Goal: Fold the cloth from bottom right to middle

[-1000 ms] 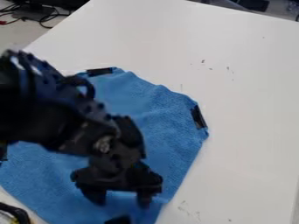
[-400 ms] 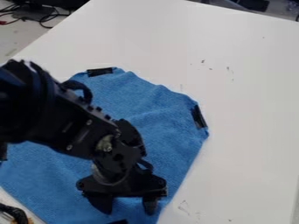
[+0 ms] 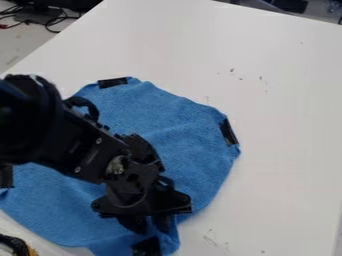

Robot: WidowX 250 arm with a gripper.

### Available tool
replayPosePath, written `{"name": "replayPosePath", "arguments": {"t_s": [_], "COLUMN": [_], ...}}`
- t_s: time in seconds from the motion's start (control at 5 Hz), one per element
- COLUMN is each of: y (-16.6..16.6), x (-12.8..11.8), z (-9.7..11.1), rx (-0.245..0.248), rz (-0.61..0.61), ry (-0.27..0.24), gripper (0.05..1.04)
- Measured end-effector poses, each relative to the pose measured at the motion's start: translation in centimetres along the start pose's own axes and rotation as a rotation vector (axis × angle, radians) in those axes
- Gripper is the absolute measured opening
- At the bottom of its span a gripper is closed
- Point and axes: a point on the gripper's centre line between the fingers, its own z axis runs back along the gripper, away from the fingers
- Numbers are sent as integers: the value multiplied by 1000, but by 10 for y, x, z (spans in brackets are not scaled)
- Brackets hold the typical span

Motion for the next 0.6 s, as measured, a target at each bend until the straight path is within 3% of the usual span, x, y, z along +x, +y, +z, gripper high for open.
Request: {"name": "replayPosePath", "arguments": {"t_s": [0.2, 0.4, 0.6], "y": [-2, 1, -9], "x": [4, 2, 18], "z": [-2, 5, 32], "rx": [-10, 49, 90], "rz": [-3, -64, -86], "ry": [8, 71, 111], "gripper": [194, 76, 59]}}
